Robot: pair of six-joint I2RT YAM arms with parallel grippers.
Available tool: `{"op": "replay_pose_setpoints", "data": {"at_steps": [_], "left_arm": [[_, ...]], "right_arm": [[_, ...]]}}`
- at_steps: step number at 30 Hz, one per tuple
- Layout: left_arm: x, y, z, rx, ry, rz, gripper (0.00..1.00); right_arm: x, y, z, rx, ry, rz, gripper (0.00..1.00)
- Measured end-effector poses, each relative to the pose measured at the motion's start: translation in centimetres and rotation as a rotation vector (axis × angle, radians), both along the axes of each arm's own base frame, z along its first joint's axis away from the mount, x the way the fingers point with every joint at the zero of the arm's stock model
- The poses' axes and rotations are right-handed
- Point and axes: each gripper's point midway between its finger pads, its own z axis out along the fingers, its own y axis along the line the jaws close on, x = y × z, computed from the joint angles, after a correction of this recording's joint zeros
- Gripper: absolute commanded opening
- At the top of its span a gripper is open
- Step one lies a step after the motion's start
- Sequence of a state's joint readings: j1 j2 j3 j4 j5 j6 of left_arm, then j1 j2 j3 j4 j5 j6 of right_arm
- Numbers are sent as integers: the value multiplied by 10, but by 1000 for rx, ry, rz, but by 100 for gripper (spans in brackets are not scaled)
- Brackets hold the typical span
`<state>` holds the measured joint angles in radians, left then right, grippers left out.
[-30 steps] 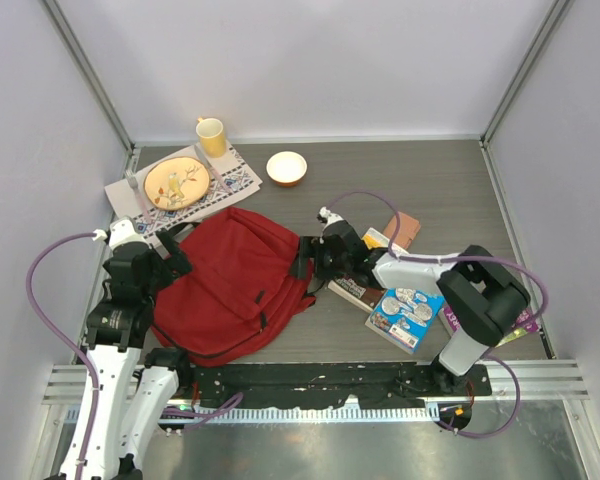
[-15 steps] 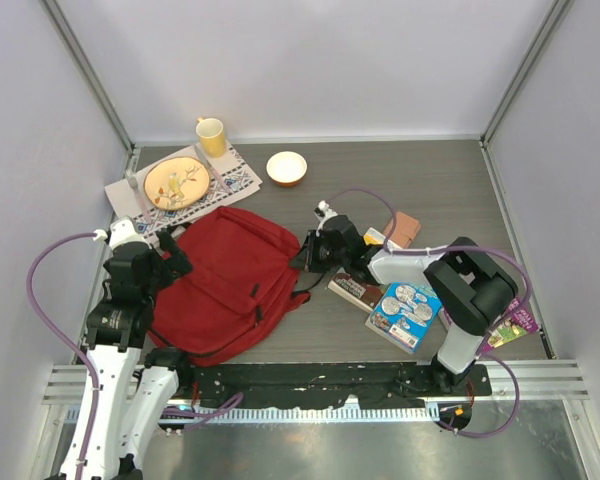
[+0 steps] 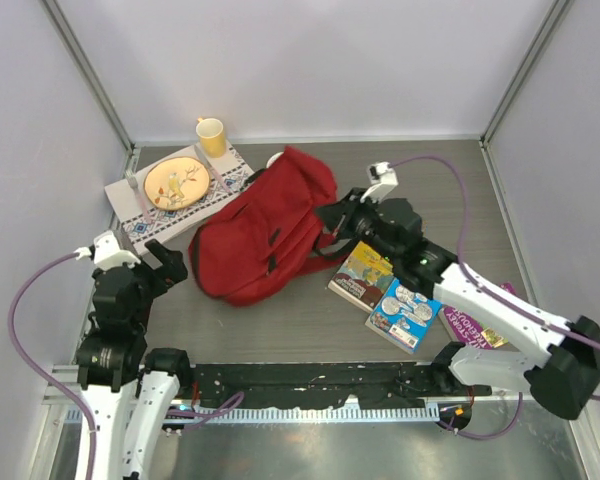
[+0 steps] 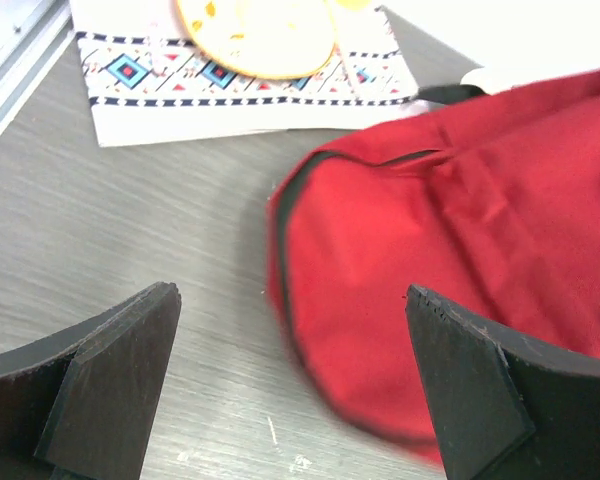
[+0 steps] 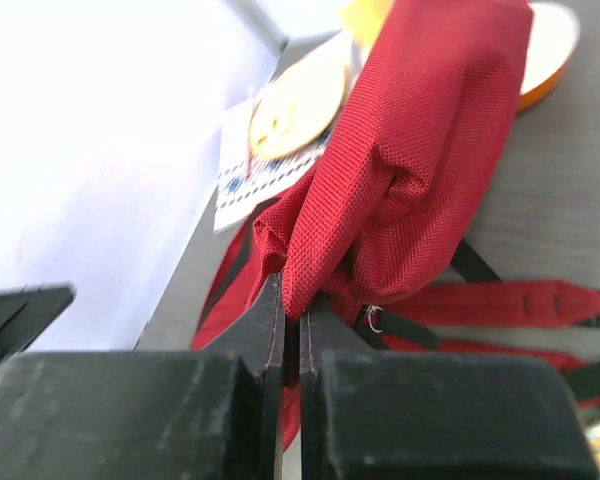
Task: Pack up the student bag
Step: Unzip the student bag at the center of the board.
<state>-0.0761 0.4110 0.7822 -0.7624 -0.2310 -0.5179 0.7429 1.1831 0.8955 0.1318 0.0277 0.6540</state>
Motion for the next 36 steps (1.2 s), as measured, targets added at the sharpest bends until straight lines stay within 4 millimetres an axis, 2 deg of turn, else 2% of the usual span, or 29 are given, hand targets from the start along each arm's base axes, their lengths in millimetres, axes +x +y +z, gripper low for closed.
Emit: {"op": "replay_pose_setpoints", "data": {"at_steps": [3,5,7,11,17,20,25,28,34,36], "left_arm": [[-5,-4,16,-11,-86,-25,100],[-6,-8,22,-18,-121,-52,100],[-3,-17,26,-26,-136,-99,99],[5,-41,19,-63,-90,-228,100],[14,-77,-6,-162,12,-401,100],[11,-90,-9,-183,33,-464,100],[6,-116,-14,-178,66,-581,100],[-1,-144,-25,-137,121,-680,99],[-16,-212,-59,3,247,-843,99],[-22,-231,-69,37,275,-877,99]], "right_arm": [[8,-36,26,9,-65,-149,1],[10,-59,30,8,-82,-235,1],[8,-77,25,4,-86,-291,1],[-11,-100,-12,-40,-51,-317,1],[-46,-132,-99,-164,72,-330,1],[-59,-139,-118,-188,96,-314,1],[-75,-131,-125,-194,86,-207,1],[-77,-126,-135,-225,110,-171,1],[-69,-126,-168,-326,214,-187,1],[-68,-125,-172,-333,227,-189,1]]}}
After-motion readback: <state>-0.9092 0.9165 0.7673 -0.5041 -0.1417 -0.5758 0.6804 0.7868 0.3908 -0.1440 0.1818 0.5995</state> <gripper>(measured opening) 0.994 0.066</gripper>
